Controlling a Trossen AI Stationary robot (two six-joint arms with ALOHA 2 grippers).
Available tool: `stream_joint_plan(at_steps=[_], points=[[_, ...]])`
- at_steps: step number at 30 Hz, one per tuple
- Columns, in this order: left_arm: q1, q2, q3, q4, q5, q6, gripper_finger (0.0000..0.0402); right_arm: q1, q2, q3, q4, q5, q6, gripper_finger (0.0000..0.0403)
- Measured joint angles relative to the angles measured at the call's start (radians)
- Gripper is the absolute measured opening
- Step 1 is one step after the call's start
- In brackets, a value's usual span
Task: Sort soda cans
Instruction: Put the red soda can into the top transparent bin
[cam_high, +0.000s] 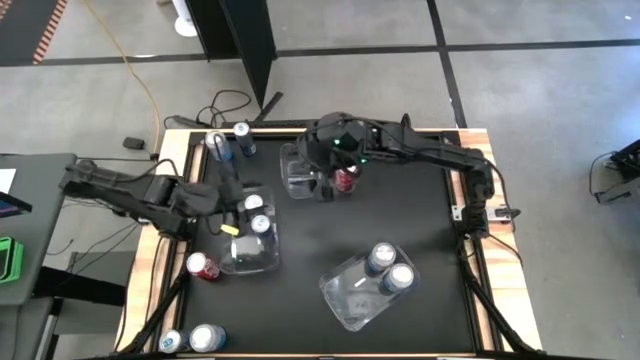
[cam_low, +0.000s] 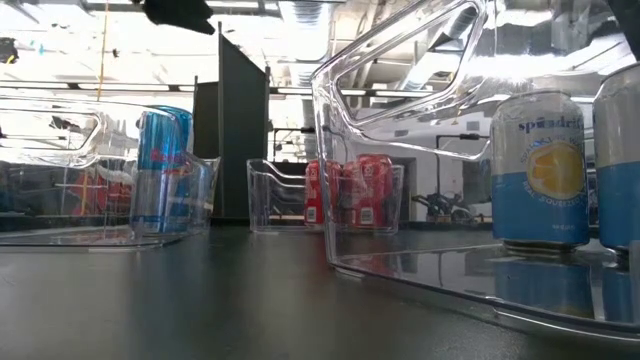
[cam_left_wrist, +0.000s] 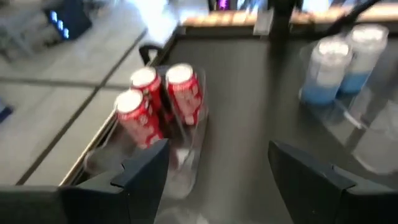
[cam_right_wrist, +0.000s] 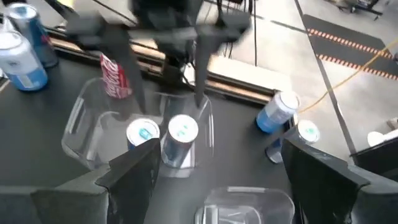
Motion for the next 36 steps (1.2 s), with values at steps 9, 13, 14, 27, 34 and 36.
stream_joint_plan(at_steps=[9, 13, 14, 27, 34, 36], points=[[-0.121, 0.182, 0.38, -0.642, -0.096, -0.414, 0.027, -0.07, -0.225, -0.467, 0.317, -0.07, -0.01, 0.0349], [-0.15, 0.206, 0.415, -0.869, 0.095, -0.602, 0.027, -0.089, -0.341, -0.681, 0.47, -0.078, -0.01, 0.0349], [-0.159, 0.21, 0.415, -0.912, 0.169, -0.63, 0.027, -0.094, -0.366, -0.728, 0.511, -0.079, -0.01, 0.0349], [-0.306, 0.274, 0.347, -1.013, 0.581, -0.814, 0.027, -0.097, -0.498, -1.056, 0.843, -0.08, 0.043, 0.0349], [-0.415, 0.312, 0.229, -1.015, 0.717, -0.909, 0.027, -0.073, -0.498, -1.118, 0.883, -0.08, 0.045, 0.0349], [-0.443, 0.323, 0.209, -1.018, 0.724, -0.943, 0.027, -0.07, -0.497, -1.13, 0.884, -0.08, 0.045, 0.035]])
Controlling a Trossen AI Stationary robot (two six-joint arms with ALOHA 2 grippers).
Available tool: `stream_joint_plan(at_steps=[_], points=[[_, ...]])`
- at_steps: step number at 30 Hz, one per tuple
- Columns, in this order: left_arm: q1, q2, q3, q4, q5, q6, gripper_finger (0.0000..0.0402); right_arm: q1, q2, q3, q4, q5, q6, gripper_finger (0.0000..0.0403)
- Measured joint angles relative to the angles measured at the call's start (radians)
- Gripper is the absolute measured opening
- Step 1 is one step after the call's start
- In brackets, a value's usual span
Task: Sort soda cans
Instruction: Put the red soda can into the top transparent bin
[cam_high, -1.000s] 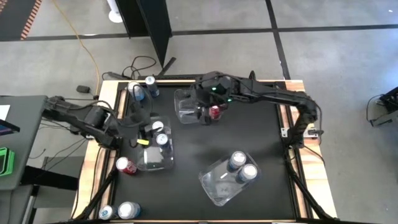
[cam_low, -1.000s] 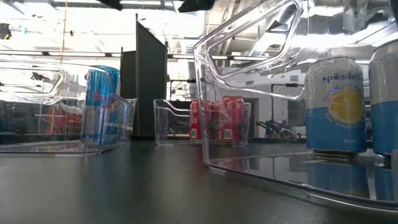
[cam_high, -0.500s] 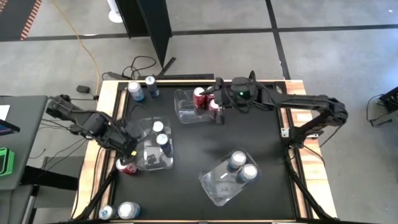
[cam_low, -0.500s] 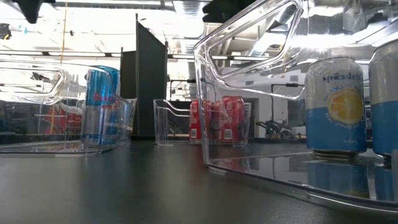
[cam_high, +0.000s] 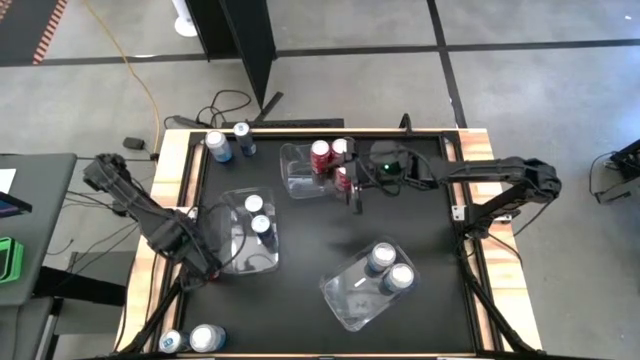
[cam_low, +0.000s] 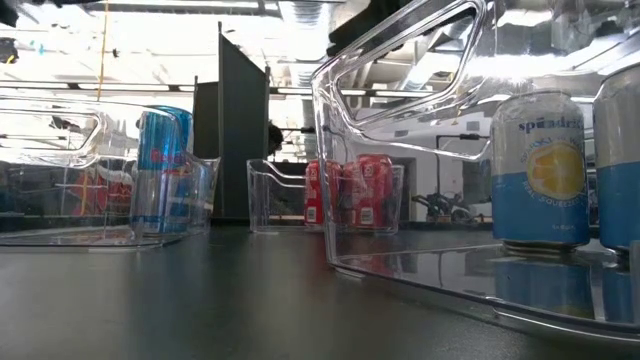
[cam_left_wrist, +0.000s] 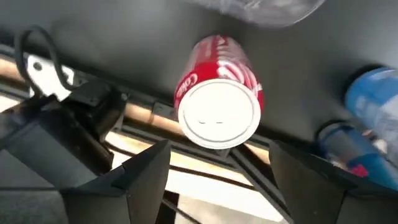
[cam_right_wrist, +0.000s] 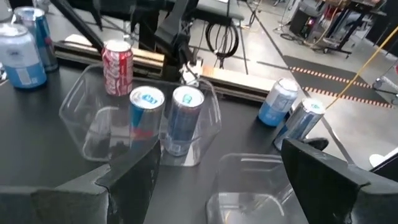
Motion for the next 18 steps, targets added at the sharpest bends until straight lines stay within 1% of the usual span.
stream_joint_plan(at_steps=[3, 8, 13, 18], points=[[-0.032, 0.005, -0.019, 0.048, -0.004, -0.058, 0.0273, 0.0, 0.0, -0.01, 0.005, 0.0, 0.005, 0.0349], [-0.09, 0.005, -0.045, 0.096, -0.044, -0.167, 0.0291, 0.006, 0.0, -0.01, 0.0, 0.001, 0.024, 0.0345], [-0.143, 0.004, -0.05, 0.084, -0.123, -0.279, 0.0315, 0.027, 0.0, -0.01, -0.005, 0.0, 0.024, 0.0337], [-0.168, 0.004, -0.052, 0.066, -0.177, -0.356, 0.0336, 0.039, 0.0, -0.01, -0.005, 0.001, 0.024, 0.0332]])
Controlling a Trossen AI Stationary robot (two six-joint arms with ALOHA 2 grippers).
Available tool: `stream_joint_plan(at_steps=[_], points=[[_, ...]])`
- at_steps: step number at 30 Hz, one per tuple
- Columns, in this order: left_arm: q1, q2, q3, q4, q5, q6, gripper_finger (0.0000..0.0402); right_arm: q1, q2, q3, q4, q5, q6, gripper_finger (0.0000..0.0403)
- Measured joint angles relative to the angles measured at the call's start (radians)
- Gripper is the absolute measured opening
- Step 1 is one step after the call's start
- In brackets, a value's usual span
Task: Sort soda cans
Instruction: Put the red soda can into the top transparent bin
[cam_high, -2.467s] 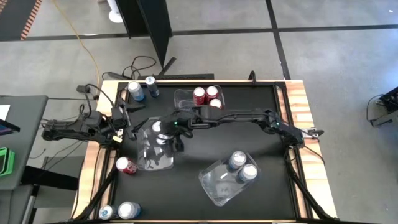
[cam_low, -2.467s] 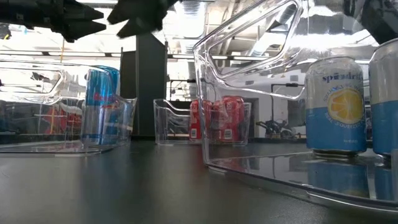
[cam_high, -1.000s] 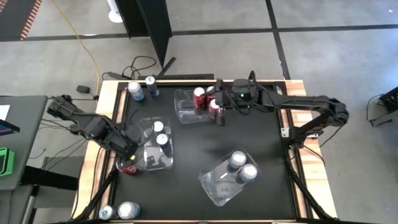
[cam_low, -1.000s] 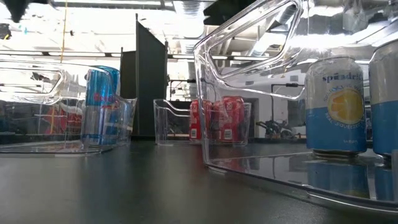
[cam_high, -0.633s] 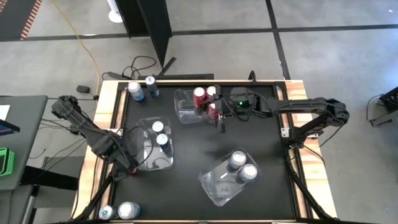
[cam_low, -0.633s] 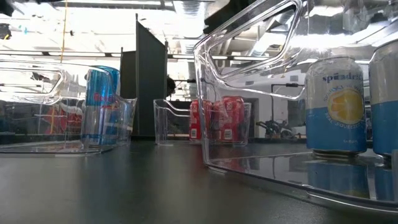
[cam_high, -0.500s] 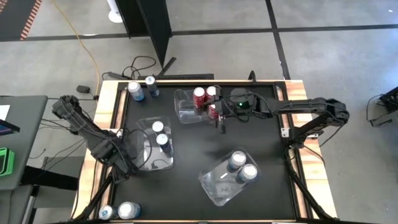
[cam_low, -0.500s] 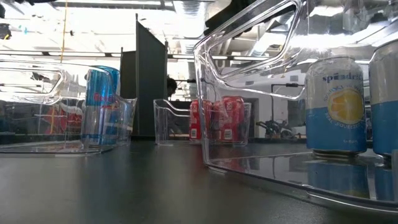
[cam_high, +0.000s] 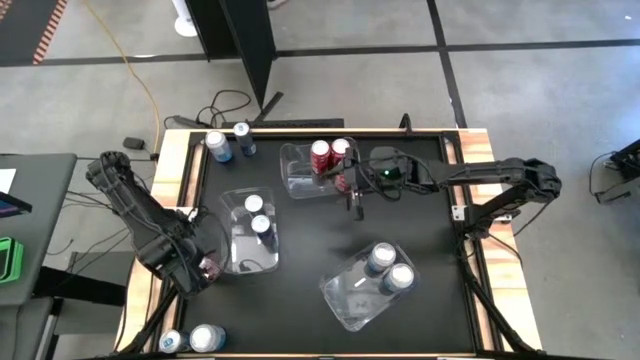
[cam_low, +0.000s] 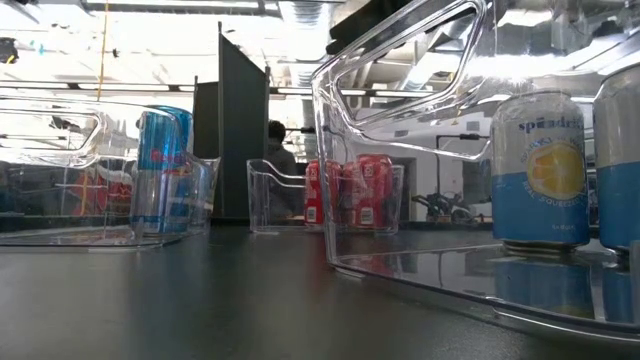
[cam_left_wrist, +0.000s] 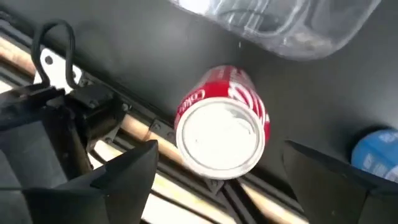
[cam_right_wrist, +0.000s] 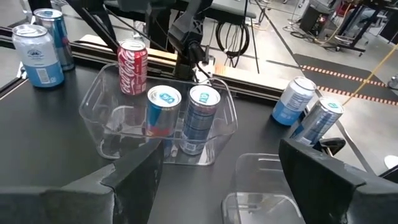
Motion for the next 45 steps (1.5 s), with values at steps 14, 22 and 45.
stream_joint_plan(at_steps=[14, 22, 45], points=[[-0.008, 0.0, -0.154, 0.105, -0.005, -0.019, 0.0342, 0.034, 0.0, 0.0, -0.005, 0.0, 0.003, 0.0332], [-0.008, -0.002, -0.238, 0.249, -0.01, -0.009, 0.0342, 0.033, 0.0, 0.0, -0.004, 0.001, 0.007, 0.0332], [-0.007, -0.009, -0.328, 0.386, 0.031, 0.061, 0.0302, 0.03, 0.001, 0.001, 0.004, 0.001, 0.028, 0.0332]])
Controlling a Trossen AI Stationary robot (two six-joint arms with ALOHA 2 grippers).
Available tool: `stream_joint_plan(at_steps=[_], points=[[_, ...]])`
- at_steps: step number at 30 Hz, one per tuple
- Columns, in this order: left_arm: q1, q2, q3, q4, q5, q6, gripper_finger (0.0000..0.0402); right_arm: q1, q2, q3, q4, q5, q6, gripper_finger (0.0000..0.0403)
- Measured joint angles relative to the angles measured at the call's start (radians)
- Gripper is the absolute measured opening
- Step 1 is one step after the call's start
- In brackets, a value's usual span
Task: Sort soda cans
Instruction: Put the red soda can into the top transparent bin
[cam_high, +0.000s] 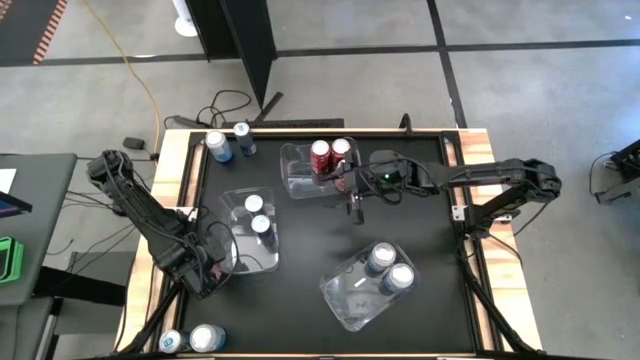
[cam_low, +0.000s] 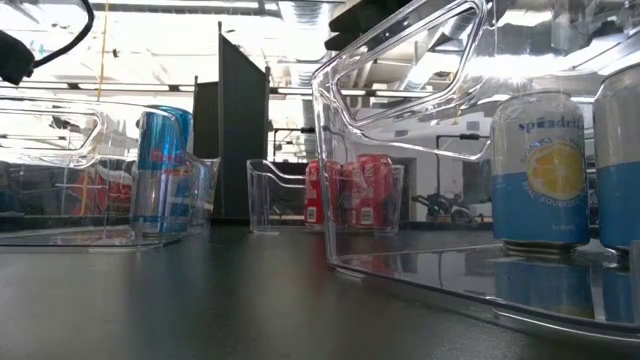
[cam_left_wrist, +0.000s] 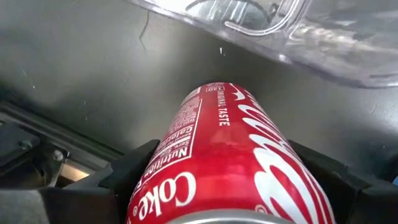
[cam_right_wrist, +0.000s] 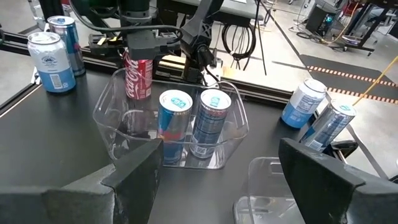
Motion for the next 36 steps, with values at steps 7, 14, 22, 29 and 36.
stream_joint_plan(at_steps=[7, 14, 22, 29, 36], points=[[-0.001, -0.032, 0.08, -0.105, 0.035, 0.002, 0.0301, 0.0, 0.0, 0.0, 0.005, 0.0, 0.001, 0.0332], [0.007, -0.08, 0.178, -0.248, 0.035, -0.007, 0.0301, 0.0, 0.0, 0.0, 0.009, 0.0, 0.0, 0.0332], [0.117, -0.121, 0.371, -0.43, -0.136, 0.029, 0.0301, 0.0, 0.0, 0.0, 0.008, 0.0, 0.0, 0.0332], [0.284, -0.122, 0.523, -0.448, -0.248, 0.241, 0.0301, 0.0, 0.0, 0.0, 0.008, 0.001, 0.0, 0.0332], [0.516, -0.121, 0.598, -0.408, -0.288, 0.532, 0.0301, 0.0, 0.0, 0.0, 0.007, 0.001, -0.002, 0.0332]])
